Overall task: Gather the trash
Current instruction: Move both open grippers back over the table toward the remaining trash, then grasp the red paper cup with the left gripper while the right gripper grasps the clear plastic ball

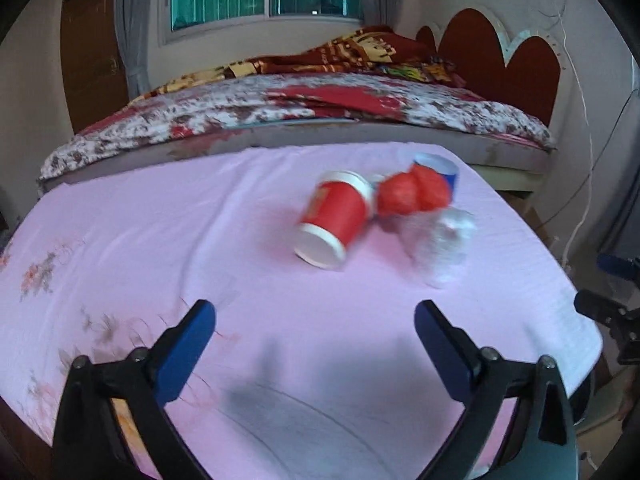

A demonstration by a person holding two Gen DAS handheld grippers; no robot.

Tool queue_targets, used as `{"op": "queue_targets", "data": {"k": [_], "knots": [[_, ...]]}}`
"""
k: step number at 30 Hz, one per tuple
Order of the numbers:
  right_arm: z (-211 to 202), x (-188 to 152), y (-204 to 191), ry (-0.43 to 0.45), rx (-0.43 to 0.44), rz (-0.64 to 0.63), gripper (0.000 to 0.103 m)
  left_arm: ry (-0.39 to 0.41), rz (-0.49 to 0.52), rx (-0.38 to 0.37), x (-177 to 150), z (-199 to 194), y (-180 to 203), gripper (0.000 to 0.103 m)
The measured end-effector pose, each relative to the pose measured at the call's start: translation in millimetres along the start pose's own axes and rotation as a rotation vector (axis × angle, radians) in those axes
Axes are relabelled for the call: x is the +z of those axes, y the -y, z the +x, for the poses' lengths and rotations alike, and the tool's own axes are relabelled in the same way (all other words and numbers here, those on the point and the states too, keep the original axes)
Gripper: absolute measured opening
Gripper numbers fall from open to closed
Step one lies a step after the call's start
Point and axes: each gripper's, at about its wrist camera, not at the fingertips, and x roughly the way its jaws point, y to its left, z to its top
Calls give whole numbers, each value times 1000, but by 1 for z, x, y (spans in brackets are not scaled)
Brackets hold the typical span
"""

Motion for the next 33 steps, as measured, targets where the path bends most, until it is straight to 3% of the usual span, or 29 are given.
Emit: {"op": "queue_targets", "data": {"k": [5, 13, 25, 28, 32, 33], "knots": [[25, 17, -31, 19, 54, -39, 103, -31, 11, -35, 7, 24, -15, 86], [85, 42, -45, -23, 78, -38, 101, -67, 30, -92, 21, 63, -19, 86], [152, 71, -48, -99, 98, -69, 87, -100, 33, -161, 48, 104, -10, 82], [159, 71, -45, -113, 104, -73, 77, -120, 31, -177, 52, 113, -4, 81], [158, 70, -40, -117, 136, -61, 53, -158, 51, -189, 48, 123, 8, 67], [157, 69, -41, -117, 140, -64, 52, -153, 57, -181, 48, 122, 10, 67]]}}
